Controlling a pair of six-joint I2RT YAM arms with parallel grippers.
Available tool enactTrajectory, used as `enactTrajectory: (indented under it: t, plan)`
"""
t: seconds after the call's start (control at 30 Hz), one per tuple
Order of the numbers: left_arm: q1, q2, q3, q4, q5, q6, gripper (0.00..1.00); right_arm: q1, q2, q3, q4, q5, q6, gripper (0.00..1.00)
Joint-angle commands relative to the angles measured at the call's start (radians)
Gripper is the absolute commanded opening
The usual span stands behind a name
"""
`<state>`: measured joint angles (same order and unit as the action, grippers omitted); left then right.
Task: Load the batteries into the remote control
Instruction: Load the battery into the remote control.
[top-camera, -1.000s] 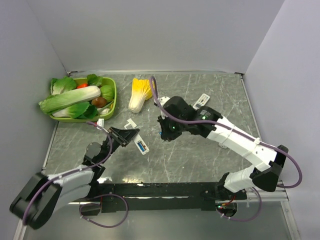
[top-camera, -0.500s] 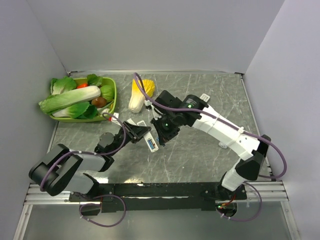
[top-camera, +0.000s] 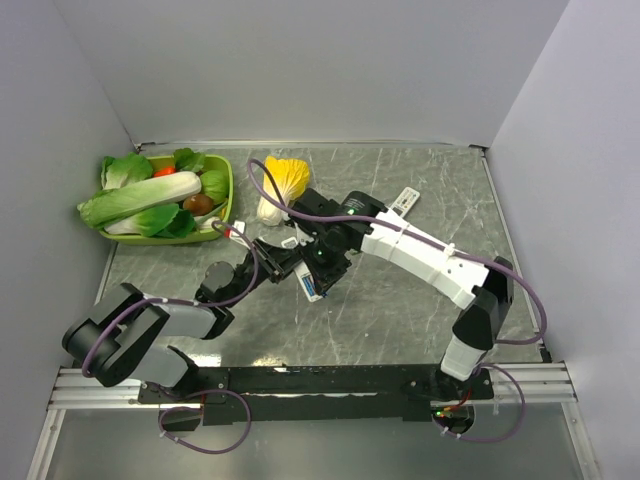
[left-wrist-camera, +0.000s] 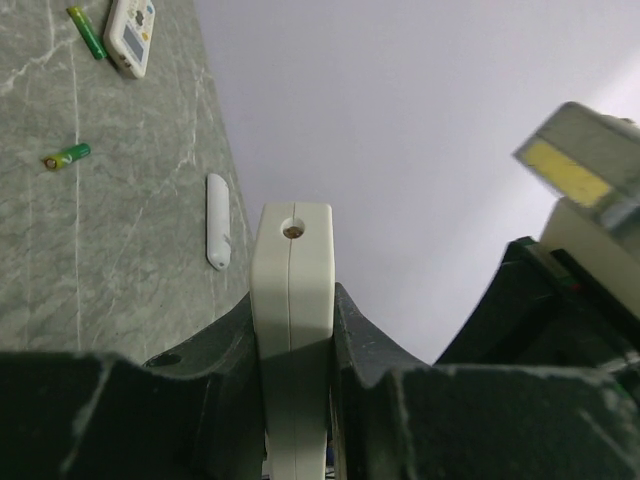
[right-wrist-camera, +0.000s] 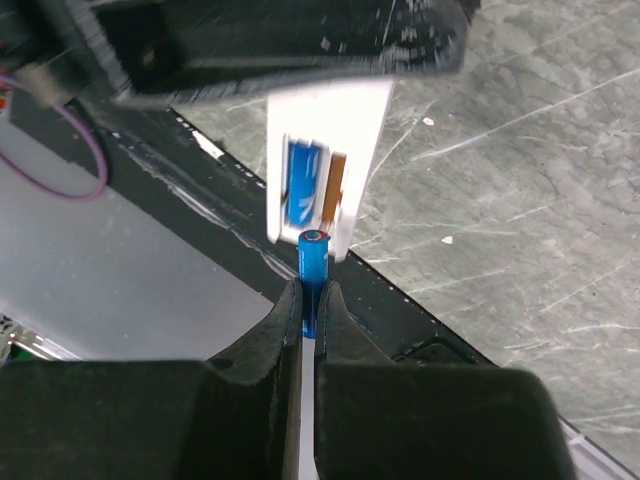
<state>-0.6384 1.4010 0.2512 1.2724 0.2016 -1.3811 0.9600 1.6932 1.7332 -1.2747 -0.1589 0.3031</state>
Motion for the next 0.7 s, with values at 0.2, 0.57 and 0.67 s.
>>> enactTrajectory:
  t: [0.2, 0.57, 0.67]
  plan:
    - [-0.010, -0.051, 0.043, 0.252, -0.019, 0.033, 0.01, 0.008, 0.065, 0.040, -0.040, 0.064, 0.024, 0.00]
    - [-0.018, -0.059, 0.043, 0.223, -0.031, 0.011, 0.02, 0.008, 0.088, 0.080, -0.032, 0.131, 0.047, 0.00]
    - [-0.023, -0.060, 0.040, 0.209, -0.037, 0.002, 0.01, 0.009, 0.089, 0.085, -0.026, 0.147, 0.054, 0.02]
